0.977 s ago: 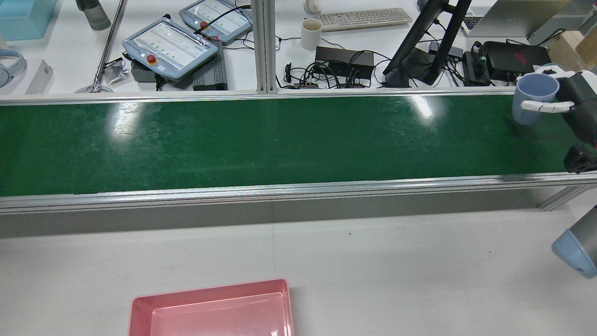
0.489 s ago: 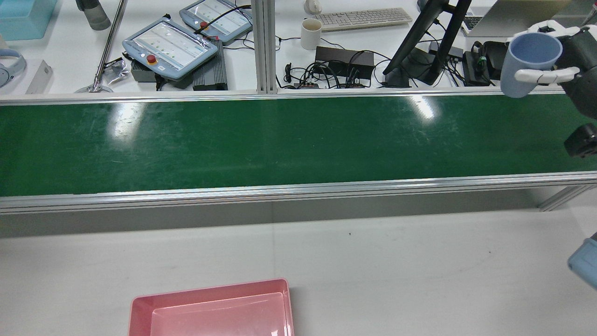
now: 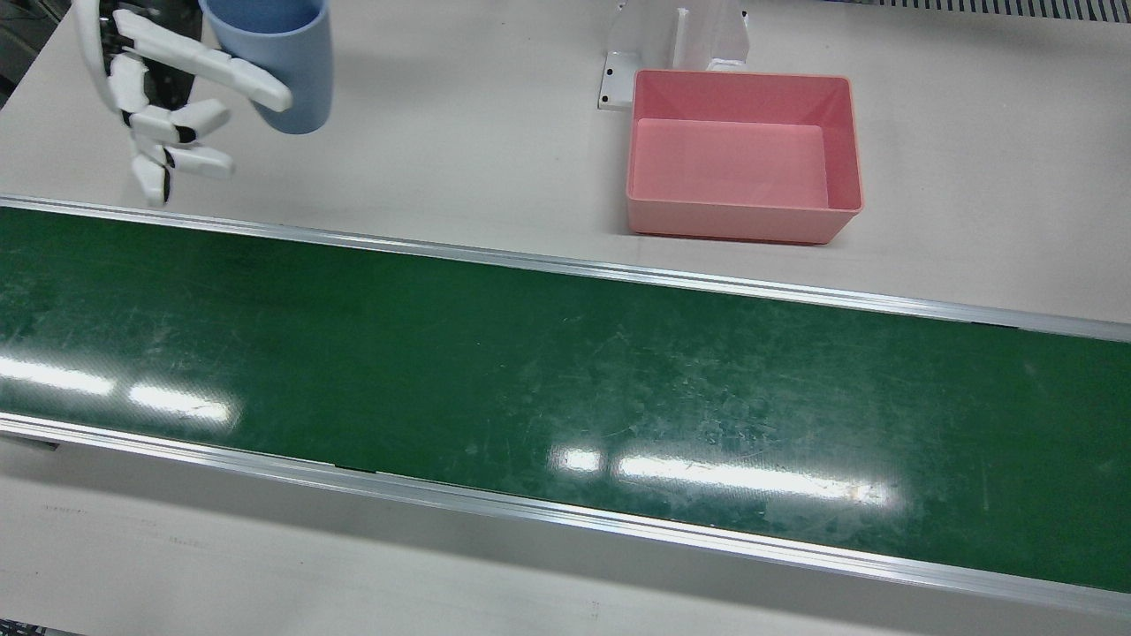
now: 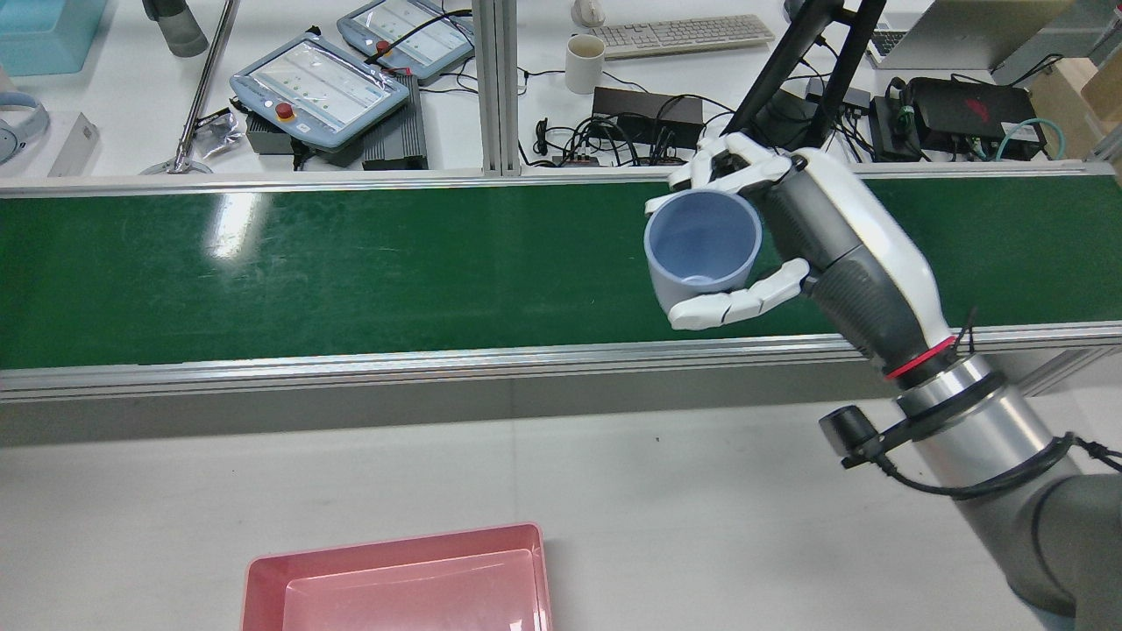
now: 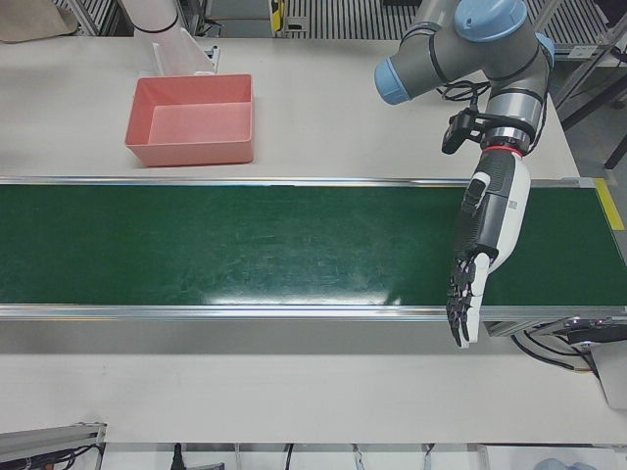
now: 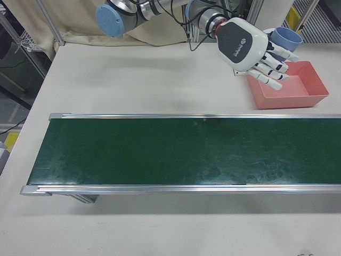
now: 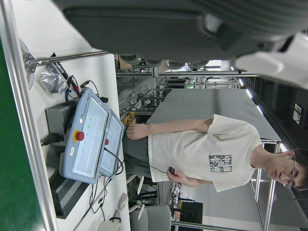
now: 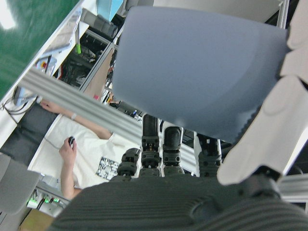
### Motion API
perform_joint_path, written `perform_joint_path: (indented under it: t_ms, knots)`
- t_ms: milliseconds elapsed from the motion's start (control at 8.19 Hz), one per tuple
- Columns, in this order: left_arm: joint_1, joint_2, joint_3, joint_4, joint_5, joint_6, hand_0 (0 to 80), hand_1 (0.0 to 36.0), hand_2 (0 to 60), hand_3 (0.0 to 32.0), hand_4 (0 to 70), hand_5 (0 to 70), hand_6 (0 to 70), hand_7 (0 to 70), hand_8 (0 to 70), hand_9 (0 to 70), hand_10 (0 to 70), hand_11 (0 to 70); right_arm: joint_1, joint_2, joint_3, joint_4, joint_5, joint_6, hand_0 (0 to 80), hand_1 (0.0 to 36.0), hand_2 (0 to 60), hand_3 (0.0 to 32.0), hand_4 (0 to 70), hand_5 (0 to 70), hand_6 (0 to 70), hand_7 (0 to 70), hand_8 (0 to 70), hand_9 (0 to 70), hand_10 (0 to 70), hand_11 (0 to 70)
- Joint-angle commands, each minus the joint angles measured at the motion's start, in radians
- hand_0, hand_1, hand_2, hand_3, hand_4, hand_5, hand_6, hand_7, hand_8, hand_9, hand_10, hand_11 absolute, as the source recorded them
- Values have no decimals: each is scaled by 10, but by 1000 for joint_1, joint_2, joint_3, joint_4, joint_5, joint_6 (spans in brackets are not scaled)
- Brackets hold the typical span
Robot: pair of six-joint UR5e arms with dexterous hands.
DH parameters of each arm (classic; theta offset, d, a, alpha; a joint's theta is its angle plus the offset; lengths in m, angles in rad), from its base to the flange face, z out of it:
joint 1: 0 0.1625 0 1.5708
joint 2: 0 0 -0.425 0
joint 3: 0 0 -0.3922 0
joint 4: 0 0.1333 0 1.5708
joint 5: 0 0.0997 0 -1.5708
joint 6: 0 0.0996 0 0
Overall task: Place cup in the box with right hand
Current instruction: 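Lift the cup off the belt and swing it toward the pink box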
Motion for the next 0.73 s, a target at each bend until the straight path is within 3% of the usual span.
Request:
perform_joint_path:
  t_ms: [0, 244, 366, 489, 611]
  knots:
    - [0, 0, 2, -2, 0, 0, 0, 0, 0, 0, 0, 0, 0, 0, 0, 0, 0, 0, -340, 42, -13, 280, 129, -368, 474, 186, 581, 0, 700, 12, 180, 700, 178, 380, 97, 132]
    - [0, 0, 2, -2, 0, 0, 0, 0, 0, 0, 0, 0, 0, 0, 0, 0, 0, 0, -437, 41, -53, 400, 189, -507, 471, 180, 559, 0, 700, 9, 172, 700, 164, 356, 92, 124]
    - [0, 0, 1, -2, 0, 0, 0, 0, 0, 0, 0, 0, 0, 0, 0, 0, 0, 0, -445, 42, -136, 474, 212, -506, 466, 190, 600, 0, 700, 6, 164, 700, 152, 335, 92, 125]
    - [1, 0, 2, -2, 0, 0, 0, 0, 0, 0, 0, 0, 0, 0, 0, 0, 0, 0, -471, 42, -225, 559, 267, -506, 459, 162, 532, 0, 700, 0, 158, 700, 141, 306, 78, 101]
    - [0, 0, 1, -2, 0, 0, 0, 0, 0, 0, 0, 0, 0, 0, 0, 0, 0, 0, -492, 51, -316, 647, 280, -506, 417, 107, 433, 0, 700, 0, 153, 700, 127, 276, 58, 68]
